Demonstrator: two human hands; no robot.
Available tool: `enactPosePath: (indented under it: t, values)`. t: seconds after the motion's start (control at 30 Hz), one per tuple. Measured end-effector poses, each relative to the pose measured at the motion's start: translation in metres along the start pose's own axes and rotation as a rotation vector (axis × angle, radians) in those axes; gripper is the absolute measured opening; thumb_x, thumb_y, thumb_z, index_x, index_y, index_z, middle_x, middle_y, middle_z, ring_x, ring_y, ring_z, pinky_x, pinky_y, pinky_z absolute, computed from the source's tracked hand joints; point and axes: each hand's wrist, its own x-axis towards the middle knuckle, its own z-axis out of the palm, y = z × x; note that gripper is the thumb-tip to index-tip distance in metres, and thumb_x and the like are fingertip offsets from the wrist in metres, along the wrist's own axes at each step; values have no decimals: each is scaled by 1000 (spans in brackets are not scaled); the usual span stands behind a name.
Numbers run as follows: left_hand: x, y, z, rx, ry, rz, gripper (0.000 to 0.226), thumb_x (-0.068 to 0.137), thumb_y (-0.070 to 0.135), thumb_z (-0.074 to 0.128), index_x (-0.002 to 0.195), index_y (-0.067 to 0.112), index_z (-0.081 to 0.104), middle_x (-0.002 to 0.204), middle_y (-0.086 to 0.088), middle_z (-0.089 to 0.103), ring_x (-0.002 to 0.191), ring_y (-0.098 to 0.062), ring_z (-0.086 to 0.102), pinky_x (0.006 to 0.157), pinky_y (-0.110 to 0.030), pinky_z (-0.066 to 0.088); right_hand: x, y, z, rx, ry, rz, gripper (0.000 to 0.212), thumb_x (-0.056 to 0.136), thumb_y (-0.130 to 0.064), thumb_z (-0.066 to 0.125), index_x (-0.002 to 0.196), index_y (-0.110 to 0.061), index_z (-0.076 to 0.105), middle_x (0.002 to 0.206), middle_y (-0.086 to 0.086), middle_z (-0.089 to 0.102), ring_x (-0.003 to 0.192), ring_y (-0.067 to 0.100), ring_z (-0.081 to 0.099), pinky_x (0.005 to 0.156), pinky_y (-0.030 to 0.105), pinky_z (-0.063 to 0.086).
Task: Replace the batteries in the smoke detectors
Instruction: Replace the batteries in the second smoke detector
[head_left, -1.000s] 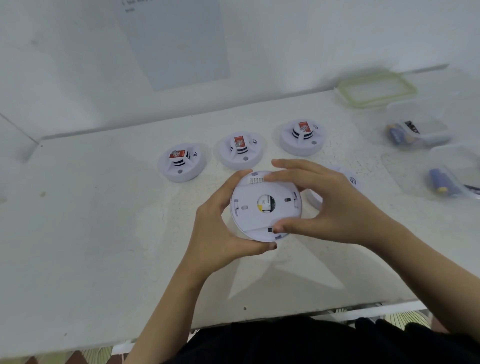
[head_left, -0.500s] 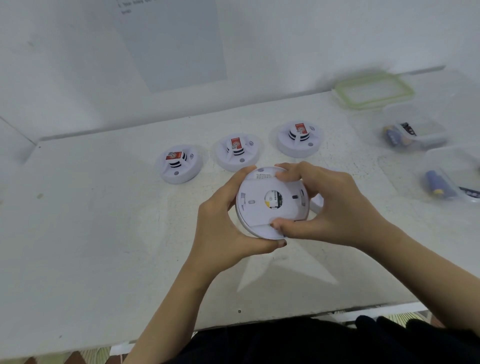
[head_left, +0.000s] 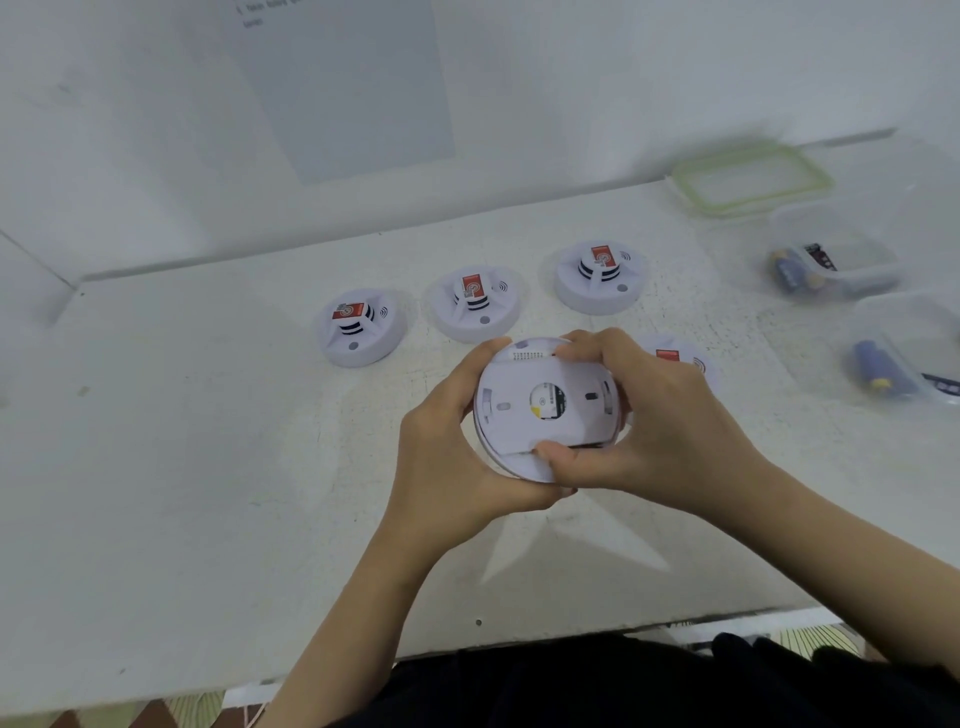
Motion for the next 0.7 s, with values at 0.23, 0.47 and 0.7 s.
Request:
enactPosePath:
  t: [0.23,0.47,0.7]
  values:
    - [-2,-4,-1,-20,-5,-46,93,43,8,95,116,47,52,107,26,65,100,1,63,76,-13,52,2,-4,-1,3,-26,38,64,62,-61,61,112,-22,50,96,-9,64,79,7,60,60,25,51]
    - [-1,-9,-5,-31,-52,-62,93,45,8,96,126,28,55,112,17,66,107,-7,62,82,-18,52,16,4,-16,37,-221,16,63,61,-67,66,110,-32,46,94,-10,67,77,9,64,63,36,54]
    - [-1,-4,-5,-14,-18,-69,91,42,12,94,115,47,52,107,27,65,102,2,62,78,-10,49,17,0,-11,-25,-157,24,57,56,-64,62,98,-27,51,73,-9,65,62,9,59,52,32,49]
